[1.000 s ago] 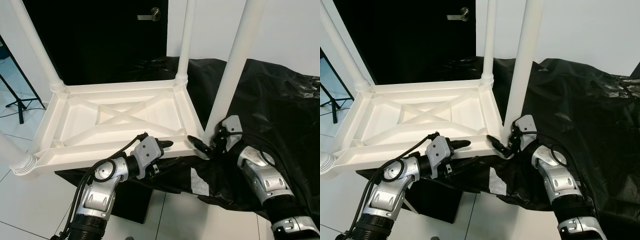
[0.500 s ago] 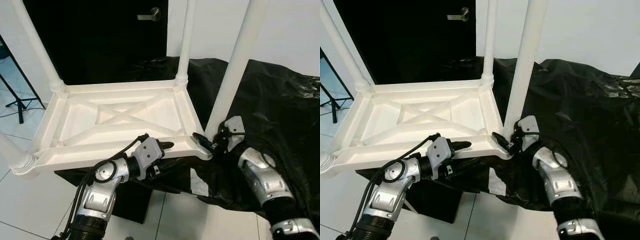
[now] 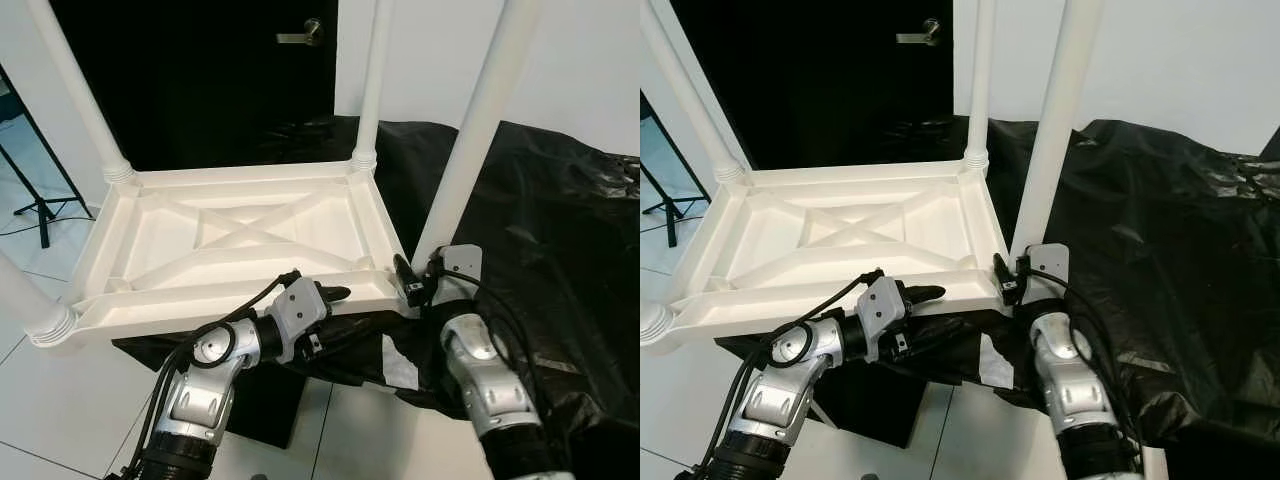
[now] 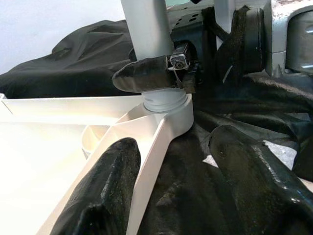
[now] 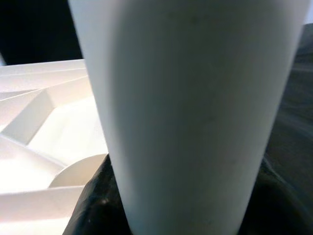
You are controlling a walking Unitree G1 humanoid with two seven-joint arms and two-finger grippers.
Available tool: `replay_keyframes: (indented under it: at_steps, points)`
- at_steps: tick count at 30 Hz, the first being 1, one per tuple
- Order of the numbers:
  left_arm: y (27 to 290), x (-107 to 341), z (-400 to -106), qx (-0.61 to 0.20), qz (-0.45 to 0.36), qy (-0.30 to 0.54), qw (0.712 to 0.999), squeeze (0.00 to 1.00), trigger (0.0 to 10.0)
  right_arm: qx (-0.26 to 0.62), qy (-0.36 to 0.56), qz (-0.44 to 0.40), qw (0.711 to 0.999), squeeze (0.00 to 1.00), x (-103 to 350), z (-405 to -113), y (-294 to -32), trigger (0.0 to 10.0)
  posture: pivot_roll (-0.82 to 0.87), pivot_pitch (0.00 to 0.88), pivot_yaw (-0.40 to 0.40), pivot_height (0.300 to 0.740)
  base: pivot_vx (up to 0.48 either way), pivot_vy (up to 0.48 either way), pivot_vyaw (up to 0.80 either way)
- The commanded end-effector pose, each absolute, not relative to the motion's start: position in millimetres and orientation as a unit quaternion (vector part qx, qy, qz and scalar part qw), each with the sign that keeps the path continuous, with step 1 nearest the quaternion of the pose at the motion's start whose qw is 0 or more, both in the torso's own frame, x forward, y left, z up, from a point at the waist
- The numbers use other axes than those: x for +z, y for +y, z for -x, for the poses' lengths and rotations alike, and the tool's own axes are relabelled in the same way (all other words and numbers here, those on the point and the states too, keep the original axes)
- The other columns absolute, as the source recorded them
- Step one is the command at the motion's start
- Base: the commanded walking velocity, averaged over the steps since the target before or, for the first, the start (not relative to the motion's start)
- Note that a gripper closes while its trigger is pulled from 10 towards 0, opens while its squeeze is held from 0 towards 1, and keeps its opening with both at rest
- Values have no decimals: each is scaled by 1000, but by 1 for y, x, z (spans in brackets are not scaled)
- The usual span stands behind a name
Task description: Building children table
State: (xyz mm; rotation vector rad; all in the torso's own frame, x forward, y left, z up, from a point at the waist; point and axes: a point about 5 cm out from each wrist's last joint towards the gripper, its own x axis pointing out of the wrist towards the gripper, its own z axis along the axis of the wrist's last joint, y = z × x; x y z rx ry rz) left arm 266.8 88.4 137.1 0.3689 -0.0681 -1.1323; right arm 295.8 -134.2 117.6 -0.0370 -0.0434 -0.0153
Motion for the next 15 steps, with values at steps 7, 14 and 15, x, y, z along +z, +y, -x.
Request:
replay_keyframes:
  at_steps: [7, 14, 15]
  points:
    - [88, 137, -269, -493, -167, -39, 853, 0, 10000, -46, 23, 13, 999, 0, 102, -287, -133, 0, -16, 0, -35, 740, 0, 0, 0]
    - [86, 137, -269, -493, -166, -39, 853, 0, 10000, -58, 18, 27, 998, 0, 106, -288, -141, 10000, -19, 0, -37, 740, 0, 0, 0]
    - [85, 137, -270, -492, -166, -40, 854, 0, 10000, -56, 16, 28, 998, 141, 107, -288, -141, 10000, -19, 0, -37, 740, 0, 0, 0]
